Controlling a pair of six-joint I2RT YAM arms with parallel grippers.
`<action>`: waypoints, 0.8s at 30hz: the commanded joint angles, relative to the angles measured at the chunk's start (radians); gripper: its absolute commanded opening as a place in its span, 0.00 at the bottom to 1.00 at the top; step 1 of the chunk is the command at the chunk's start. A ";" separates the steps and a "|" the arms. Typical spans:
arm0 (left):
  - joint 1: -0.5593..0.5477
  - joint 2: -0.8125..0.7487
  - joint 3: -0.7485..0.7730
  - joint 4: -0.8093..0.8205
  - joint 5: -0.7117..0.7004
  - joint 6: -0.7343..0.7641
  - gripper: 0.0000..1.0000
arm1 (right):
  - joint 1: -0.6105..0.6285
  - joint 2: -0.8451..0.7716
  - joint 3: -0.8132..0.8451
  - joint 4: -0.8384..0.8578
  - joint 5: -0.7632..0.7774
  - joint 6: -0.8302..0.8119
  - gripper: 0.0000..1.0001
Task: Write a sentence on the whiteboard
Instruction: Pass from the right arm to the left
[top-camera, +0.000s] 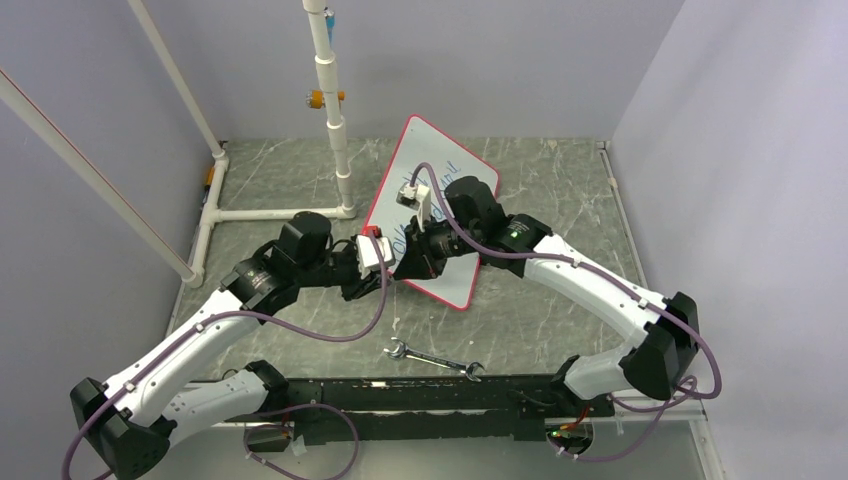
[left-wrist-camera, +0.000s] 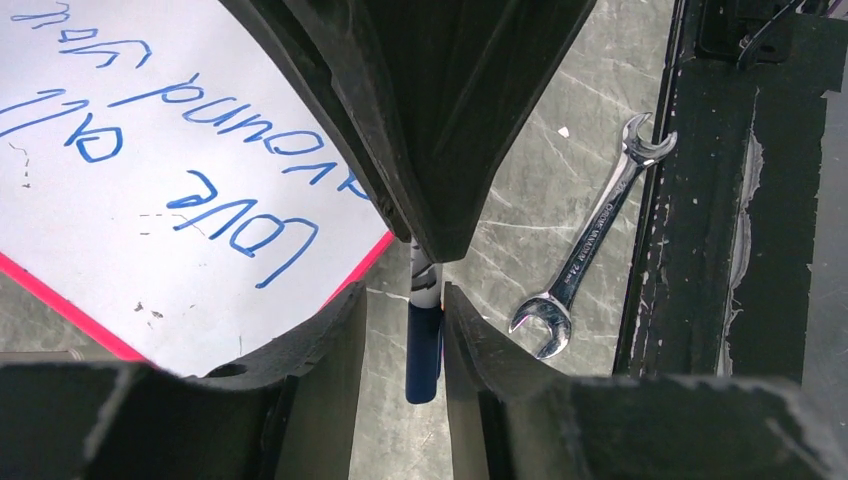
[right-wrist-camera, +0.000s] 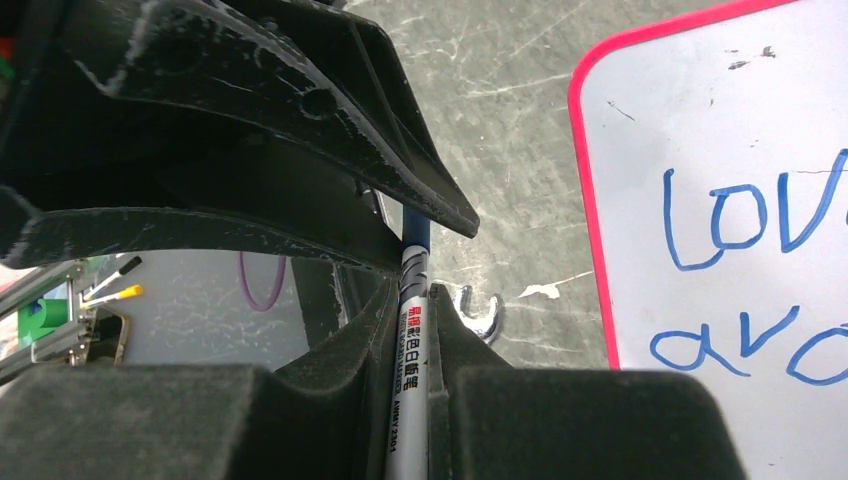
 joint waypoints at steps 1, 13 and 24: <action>0.000 0.004 0.033 0.032 0.036 0.011 0.37 | -0.003 -0.039 0.000 0.022 -0.038 -0.005 0.00; 0.000 0.013 0.036 0.076 0.105 -0.034 0.00 | -0.004 -0.042 -0.022 0.079 -0.076 0.029 0.04; 0.000 -0.027 0.032 0.097 -0.002 -0.115 0.00 | -0.030 -0.153 0.002 0.027 0.161 0.047 0.99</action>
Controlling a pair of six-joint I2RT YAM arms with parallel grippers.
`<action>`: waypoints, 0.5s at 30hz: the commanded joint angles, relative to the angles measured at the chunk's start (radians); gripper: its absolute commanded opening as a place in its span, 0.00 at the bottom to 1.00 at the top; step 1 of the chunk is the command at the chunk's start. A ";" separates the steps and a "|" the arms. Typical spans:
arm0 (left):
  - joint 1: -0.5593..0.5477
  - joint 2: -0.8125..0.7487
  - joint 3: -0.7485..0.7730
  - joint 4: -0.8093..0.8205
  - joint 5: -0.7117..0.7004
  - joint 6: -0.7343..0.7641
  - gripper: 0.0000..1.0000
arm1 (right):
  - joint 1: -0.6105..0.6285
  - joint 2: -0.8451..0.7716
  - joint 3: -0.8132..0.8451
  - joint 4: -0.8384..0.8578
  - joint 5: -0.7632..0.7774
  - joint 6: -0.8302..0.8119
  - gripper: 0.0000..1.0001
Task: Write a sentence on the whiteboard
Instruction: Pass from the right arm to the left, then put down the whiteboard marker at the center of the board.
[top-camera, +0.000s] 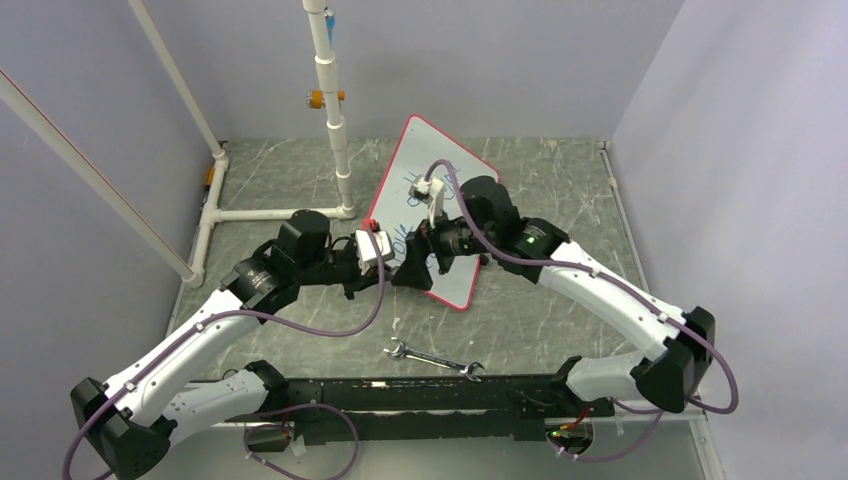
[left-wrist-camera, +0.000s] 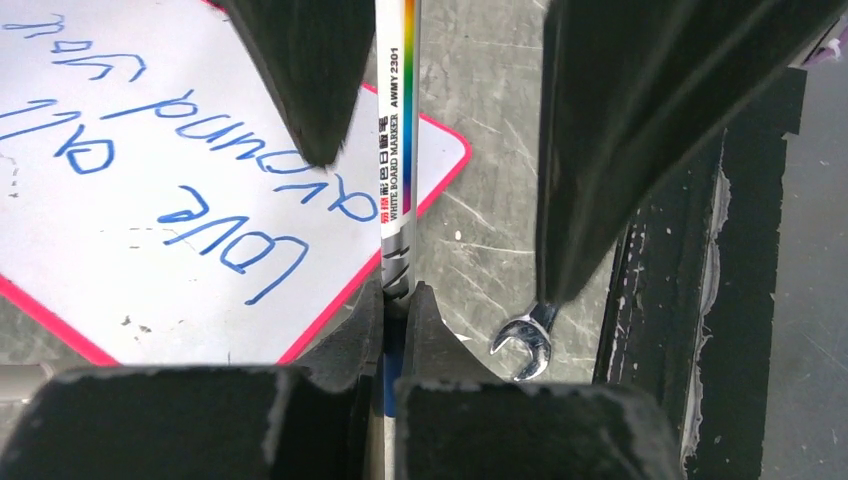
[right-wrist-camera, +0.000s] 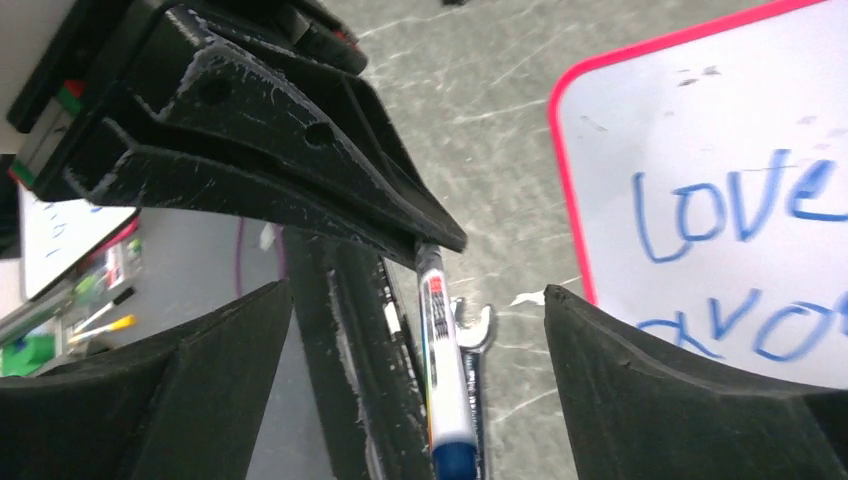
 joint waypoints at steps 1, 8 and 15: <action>0.000 -0.039 0.030 0.065 -0.065 -0.066 0.00 | -0.027 -0.110 0.018 0.004 0.164 0.021 0.99; -0.001 -0.091 -0.020 0.121 -0.244 -0.259 0.00 | -0.068 -0.241 -0.021 0.019 0.345 0.054 1.00; 0.000 -0.212 -0.149 0.134 -0.471 -0.516 0.00 | -0.084 -0.296 -0.048 0.009 0.465 0.062 1.00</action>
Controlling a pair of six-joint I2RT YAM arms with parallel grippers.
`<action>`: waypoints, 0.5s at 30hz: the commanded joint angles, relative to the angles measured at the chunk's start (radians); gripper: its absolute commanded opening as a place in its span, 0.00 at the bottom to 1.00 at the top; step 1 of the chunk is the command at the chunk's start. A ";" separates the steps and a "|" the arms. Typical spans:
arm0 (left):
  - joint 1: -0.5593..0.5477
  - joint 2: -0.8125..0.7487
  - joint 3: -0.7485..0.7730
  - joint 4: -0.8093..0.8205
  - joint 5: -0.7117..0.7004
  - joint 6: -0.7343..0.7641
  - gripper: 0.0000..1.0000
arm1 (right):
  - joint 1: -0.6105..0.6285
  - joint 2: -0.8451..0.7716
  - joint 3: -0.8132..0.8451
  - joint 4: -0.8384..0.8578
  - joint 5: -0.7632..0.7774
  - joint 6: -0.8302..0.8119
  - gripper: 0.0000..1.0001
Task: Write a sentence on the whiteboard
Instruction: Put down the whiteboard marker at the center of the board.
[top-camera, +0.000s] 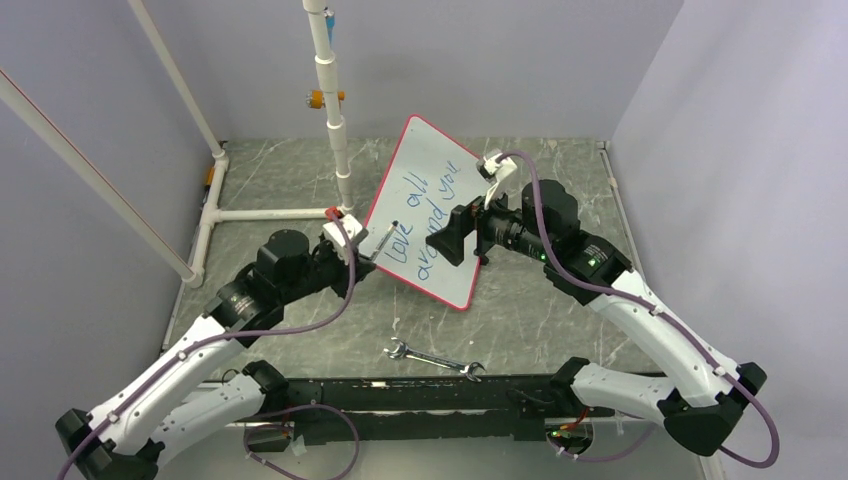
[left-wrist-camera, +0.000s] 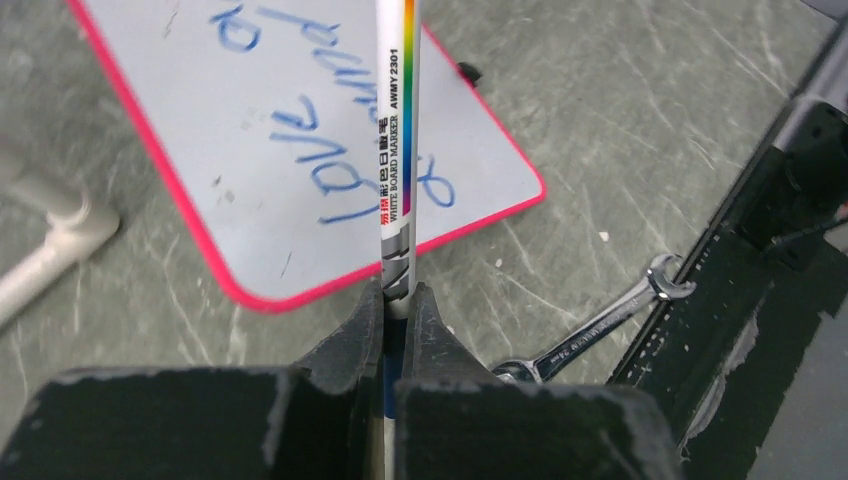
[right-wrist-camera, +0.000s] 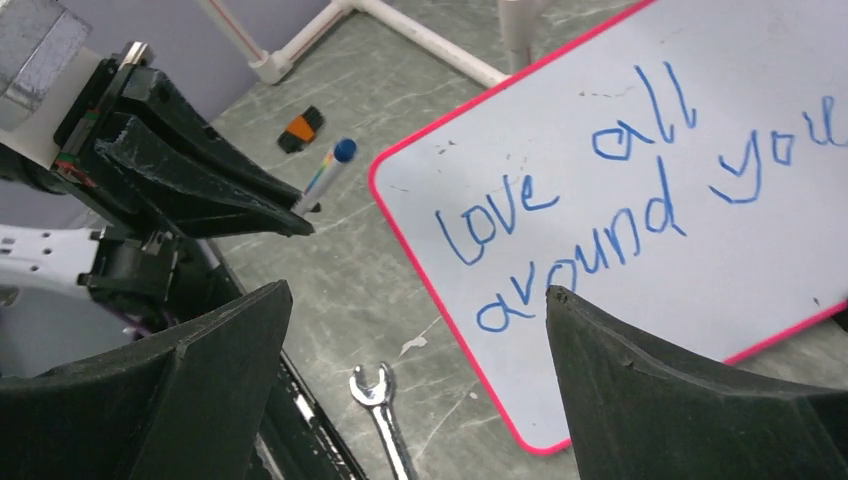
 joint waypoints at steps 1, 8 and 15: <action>0.000 -0.081 -0.056 0.004 -0.219 -0.225 0.00 | -0.007 -0.020 -0.017 0.009 0.106 0.017 1.00; -0.001 -0.215 -0.072 -0.233 -0.603 -0.466 0.00 | -0.009 -0.041 -0.039 0.040 0.147 0.040 1.00; 0.000 -0.253 -0.191 -0.283 -0.645 -0.613 0.00 | -0.008 -0.045 -0.052 0.032 0.203 0.062 1.00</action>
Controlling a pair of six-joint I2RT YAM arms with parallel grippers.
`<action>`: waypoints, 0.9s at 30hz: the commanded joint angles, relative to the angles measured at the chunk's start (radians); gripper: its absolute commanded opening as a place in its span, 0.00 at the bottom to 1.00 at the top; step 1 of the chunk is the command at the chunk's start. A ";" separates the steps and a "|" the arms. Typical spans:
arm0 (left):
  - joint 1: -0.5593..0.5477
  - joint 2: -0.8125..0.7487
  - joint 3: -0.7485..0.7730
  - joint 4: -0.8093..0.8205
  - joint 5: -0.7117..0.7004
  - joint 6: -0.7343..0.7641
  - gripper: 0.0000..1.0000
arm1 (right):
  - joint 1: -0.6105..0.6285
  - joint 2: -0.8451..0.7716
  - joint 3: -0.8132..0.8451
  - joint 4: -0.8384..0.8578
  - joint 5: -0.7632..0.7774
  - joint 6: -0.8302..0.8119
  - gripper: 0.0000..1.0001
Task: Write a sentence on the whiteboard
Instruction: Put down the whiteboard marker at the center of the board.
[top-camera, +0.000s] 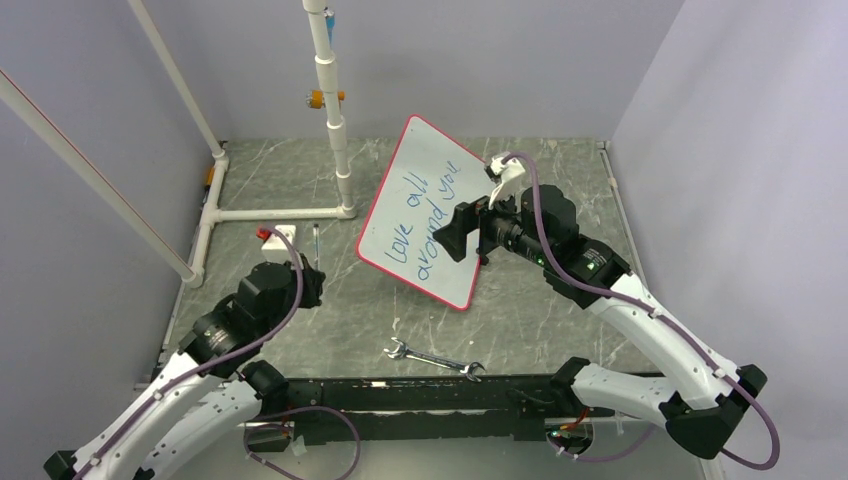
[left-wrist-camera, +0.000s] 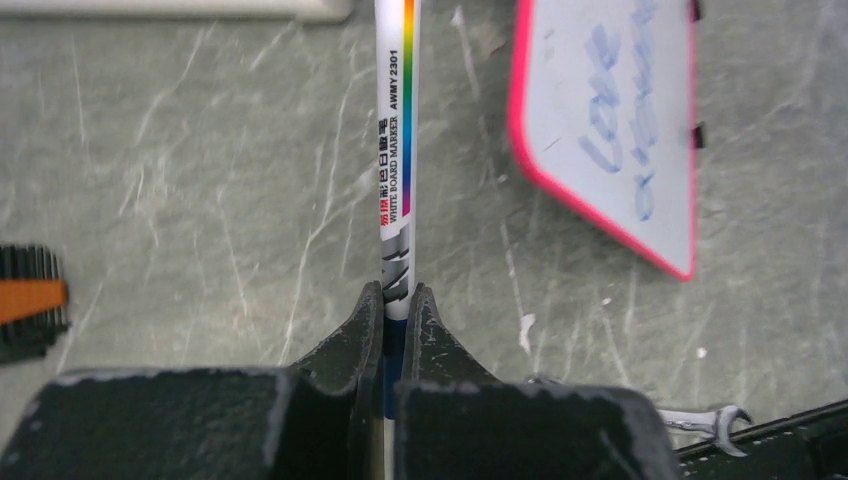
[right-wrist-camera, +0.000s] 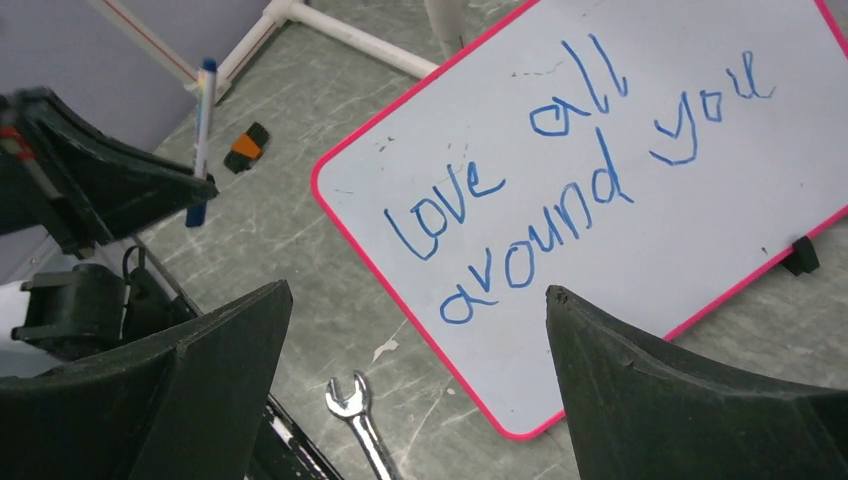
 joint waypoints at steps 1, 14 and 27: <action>0.000 0.021 -0.089 -0.031 -0.056 -0.143 0.00 | -0.002 -0.023 -0.007 0.030 0.058 0.028 1.00; 0.007 0.237 -0.257 0.213 0.009 -0.132 0.07 | -0.002 -0.067 -0.028 -0.010 0.106 0.037 1.00; 0.091 0.356 -0.306 0.337 0.160 -0.100 0.32 | -0.001 -0.080 -0.029 -0.029 0.128 0.024 1.00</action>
